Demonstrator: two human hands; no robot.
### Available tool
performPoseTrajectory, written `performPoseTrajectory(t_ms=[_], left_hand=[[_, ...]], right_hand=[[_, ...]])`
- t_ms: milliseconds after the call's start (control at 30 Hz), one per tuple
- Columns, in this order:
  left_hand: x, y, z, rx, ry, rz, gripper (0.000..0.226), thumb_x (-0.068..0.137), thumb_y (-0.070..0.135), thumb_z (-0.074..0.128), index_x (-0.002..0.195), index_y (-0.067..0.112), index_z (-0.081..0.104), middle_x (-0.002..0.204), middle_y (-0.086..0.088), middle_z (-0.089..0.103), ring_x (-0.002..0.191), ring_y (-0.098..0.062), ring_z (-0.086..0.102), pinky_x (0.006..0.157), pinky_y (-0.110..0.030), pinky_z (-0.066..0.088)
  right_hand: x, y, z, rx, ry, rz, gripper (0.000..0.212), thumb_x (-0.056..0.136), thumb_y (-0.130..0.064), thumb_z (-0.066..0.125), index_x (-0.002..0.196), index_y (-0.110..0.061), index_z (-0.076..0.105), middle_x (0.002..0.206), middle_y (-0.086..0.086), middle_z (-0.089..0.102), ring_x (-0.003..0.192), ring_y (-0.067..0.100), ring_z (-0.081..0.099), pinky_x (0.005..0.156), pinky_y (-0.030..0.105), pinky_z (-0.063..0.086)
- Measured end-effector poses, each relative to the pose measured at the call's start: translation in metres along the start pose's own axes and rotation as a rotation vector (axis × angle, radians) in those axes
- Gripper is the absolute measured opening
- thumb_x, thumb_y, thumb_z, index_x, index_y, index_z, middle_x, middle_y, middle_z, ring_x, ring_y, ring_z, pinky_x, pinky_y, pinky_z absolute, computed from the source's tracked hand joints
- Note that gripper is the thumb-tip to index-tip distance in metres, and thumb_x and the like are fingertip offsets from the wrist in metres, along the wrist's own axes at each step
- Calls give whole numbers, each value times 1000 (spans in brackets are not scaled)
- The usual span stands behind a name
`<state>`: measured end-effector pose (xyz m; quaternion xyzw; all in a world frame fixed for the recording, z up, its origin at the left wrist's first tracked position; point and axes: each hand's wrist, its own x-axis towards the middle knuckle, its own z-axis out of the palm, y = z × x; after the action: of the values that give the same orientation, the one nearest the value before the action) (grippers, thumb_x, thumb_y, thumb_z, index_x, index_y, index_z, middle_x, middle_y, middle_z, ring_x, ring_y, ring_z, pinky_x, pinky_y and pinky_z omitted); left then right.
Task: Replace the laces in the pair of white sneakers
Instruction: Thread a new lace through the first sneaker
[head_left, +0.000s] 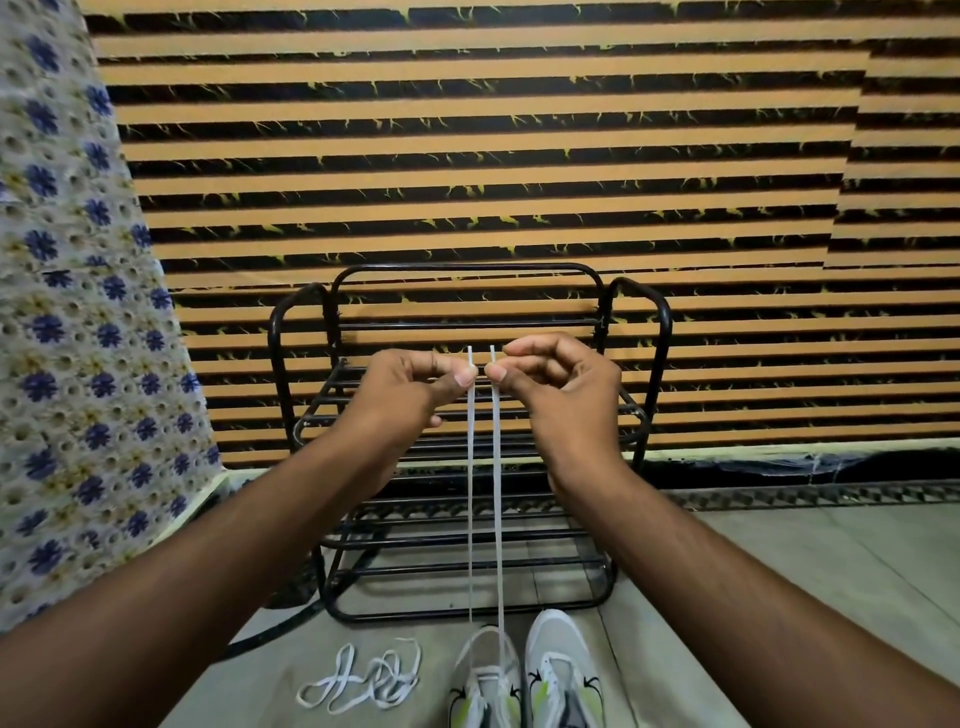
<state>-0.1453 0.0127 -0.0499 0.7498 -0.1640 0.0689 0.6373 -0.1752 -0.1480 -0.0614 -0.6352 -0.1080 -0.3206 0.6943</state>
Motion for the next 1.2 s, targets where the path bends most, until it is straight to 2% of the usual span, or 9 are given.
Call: performPoseTrajectory(t_ms=[167, 333, 433, 533, 633, 800, 1000, 1100, 1200], left_hand=[[0, -3, 0, -21, -18, -3, 11, 95, 21, 69, 96, 15, 79, 113, 4, 76, 112, -15, 68, 80, -35, 51], [-6, -10, 0, -58, -91, 9, 14, 101, 15, 60, 103, 6, 70, 101, -7, 77, 104, -19, 73, 89, -34, 57], [-13, -22, 3, -168, -135, -97, 9, 102, 10, 58, 105, 6, 65, 94, -12, 75, 92, -27, 75, 82, -39, 60], [-25, -44, 6, -69, -166, -189, 10, 100, 12, 61, 107, 6, 67, 88, -8, 73, 76, -19, 68, 66, -32, 57], [-36, -80, 10, 17, -181, -333, 11, 99, 15, 64, 102, 6, 70, 85, -4, 75, 67, -11, 65, 57, -25, 51], [-55, -158, 16, 168, -211, -597, 3, 96, 12, 68, 95, 11, 70, 86, -8, 77, 63, -15, 61, 55, -23, 37], [-83, -253, 29, 260, -200, -797, 8, 90, 8, 67, 97, 7, 70, 71, -1, 71, 57, -13, 58, 52, -19, 30], [-93, -291, 39, 256, -156, -888, 11, 86, 1, 67, 84, 11, 70, 53, 2, 63, 47, -12, 52, 49, -15, 30], [-104, -318, 50, 240, -57, -896, 16, 84, 0, 71, 70, 6, 67, 51, -5, 58, 49, -18, 53, 45, -18, 36]], right_hand=[[-2, 3, -2, -6, 23, -46, 21, 79, -3, 80, 94, -14, 70, 85, 1, 76, 84, 9, 74, 72, 17, 57], [-5, 13, -11, -78, 66, -130, 19, 79, -4, 81, 94, -13, 72, 86, -1, 74, 85, 9, 72, 75, 22, 59], [-7, 29, -18, -130, 59, -132, 15, 80, -4, 80, 89, -14, 73, 85, -6, 73, 85, 8, 70, 76, 26, 60], [-16, 53, -27, -160, 69, -112, 15, 82, -5, 78, 88, -18, 73, 84, -5, 73, 84, 10, 71, 76, 29, 59], [-30, 84, -35, -191, 54, -104, 17, 88, -4, 72, 89, -21, 71, 87, -2, 72, 81, 14, 74, 74, 32, 60], [-56, 142, -44, -300, 34, -81, 18, 87, -5, 70, 86, -23, 71, 82, -5, 69, 75, 15, 68, 68, 26, 55], [-92, 205, -53, -351, -68, 59, 18, 86, -10, 70, 86, -28, 72, 87, -8, 70, 87, 14, 68, 77, 39, 57], [-108, 232, -53, -321, -97, 152, 18, 85, -7, 71, 85, -24, 73, 86, -7, 71, 87, 17, 68, 79, 41, 57], [-123, 254, -54, -320, -124, 210, 16, 85, 1, 70, 87, -14, 74, 88, -1, 72, 87, 20, 68, 81, 40, 57]])
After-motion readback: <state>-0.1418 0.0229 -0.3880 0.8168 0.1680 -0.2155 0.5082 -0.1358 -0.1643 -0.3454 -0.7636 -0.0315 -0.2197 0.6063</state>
